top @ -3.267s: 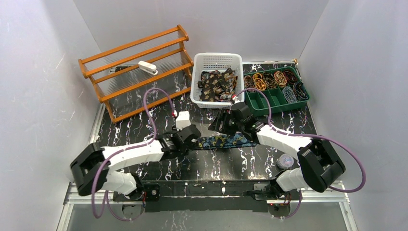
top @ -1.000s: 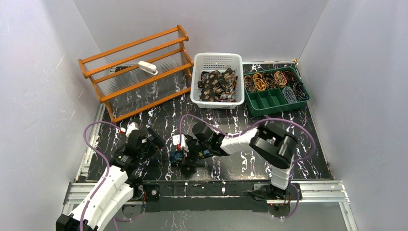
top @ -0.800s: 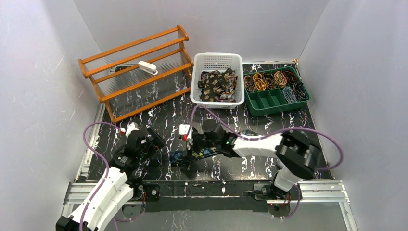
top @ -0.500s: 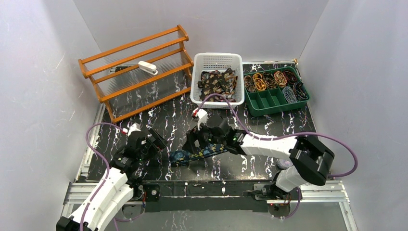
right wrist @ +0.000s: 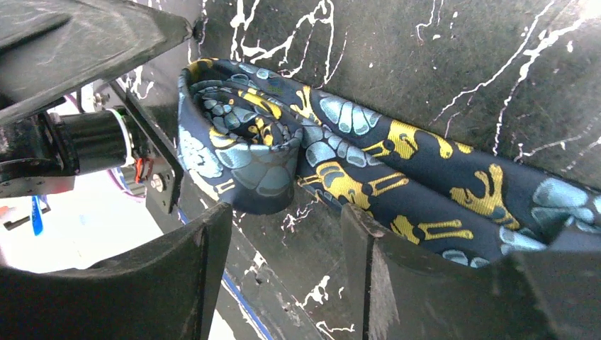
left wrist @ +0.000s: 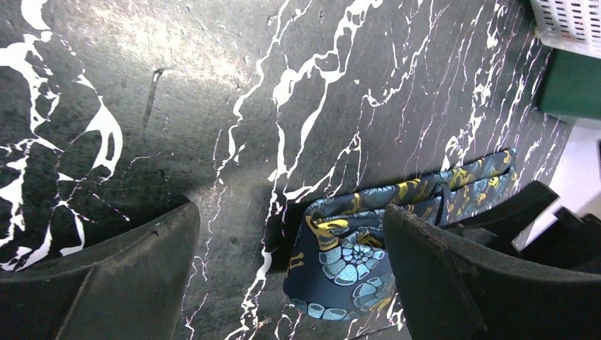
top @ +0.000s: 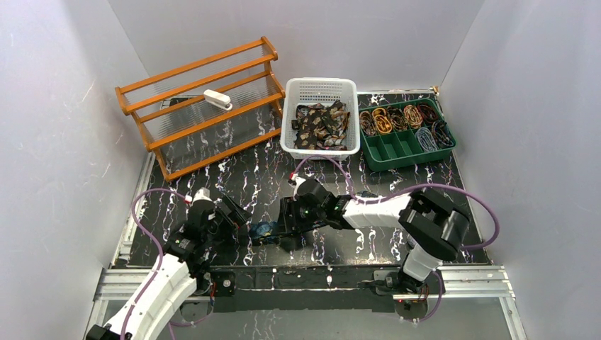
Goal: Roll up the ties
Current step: Roll the tie at the center of the board.
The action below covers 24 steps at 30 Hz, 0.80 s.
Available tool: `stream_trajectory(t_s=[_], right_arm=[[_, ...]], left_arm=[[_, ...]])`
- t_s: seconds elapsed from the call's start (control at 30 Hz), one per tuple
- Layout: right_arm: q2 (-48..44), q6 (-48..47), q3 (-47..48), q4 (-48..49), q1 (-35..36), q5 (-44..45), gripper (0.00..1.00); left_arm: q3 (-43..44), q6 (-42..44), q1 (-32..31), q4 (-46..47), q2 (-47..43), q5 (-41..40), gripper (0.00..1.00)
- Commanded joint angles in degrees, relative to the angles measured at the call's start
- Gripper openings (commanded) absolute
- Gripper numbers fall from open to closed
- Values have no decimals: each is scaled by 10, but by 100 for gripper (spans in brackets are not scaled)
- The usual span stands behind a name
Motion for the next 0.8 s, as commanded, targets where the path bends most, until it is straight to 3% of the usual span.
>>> stream_trajectory(t_s=[0.0, 0.17, 0.5, 0.77], right_arm=[[31, 27, 35, 28, 2, -25, 64], [48, 25, 51, 2, -10, -20, 54], [18, 11, 48, 31, -11, -65, 61], [72, 18, 72, 5, -13, -34, 54]], left_arm=[[-12, -3, -6, 0, -9, 30, 98], [-26, -15, -29, -2, -34, 32, 98], [-22, -9, -46, -7, -24, 15, 96], [-21, -9, -48, -6, -31, 20, 95]])
